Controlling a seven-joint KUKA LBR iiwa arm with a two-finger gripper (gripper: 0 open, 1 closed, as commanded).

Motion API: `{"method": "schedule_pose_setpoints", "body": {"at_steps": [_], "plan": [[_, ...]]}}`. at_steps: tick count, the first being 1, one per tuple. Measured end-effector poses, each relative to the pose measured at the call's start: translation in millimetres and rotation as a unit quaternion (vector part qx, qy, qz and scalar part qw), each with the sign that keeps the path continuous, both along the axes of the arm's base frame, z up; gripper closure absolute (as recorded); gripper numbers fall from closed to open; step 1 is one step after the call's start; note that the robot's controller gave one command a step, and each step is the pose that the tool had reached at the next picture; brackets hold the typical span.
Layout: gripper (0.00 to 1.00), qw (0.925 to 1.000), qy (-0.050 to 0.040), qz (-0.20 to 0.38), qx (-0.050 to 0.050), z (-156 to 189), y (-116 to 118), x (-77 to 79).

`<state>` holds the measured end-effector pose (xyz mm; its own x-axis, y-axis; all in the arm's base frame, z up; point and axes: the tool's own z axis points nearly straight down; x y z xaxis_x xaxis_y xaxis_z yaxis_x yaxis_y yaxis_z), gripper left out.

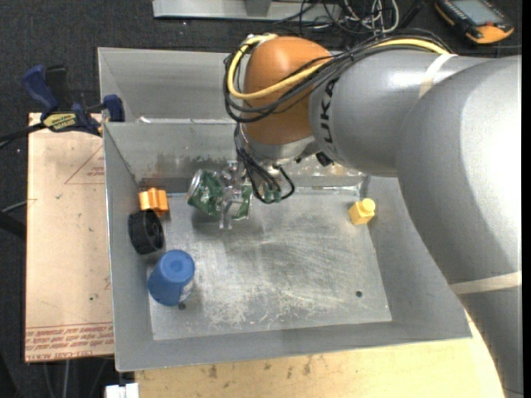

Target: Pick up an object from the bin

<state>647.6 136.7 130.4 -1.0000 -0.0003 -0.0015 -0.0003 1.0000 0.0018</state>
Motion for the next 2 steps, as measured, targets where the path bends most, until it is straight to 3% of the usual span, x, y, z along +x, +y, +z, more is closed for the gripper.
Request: {"method": "schedule_pose_setpoints", "body": {"at_steps": [1,2], "plan": [[1.0,1.0,-0.0011,0.002,-0.001,23.2,7.4,-2.0],[1.0,1.0,0.0011,0.003,0.0,73.2,-0.4,-3.0]]}}
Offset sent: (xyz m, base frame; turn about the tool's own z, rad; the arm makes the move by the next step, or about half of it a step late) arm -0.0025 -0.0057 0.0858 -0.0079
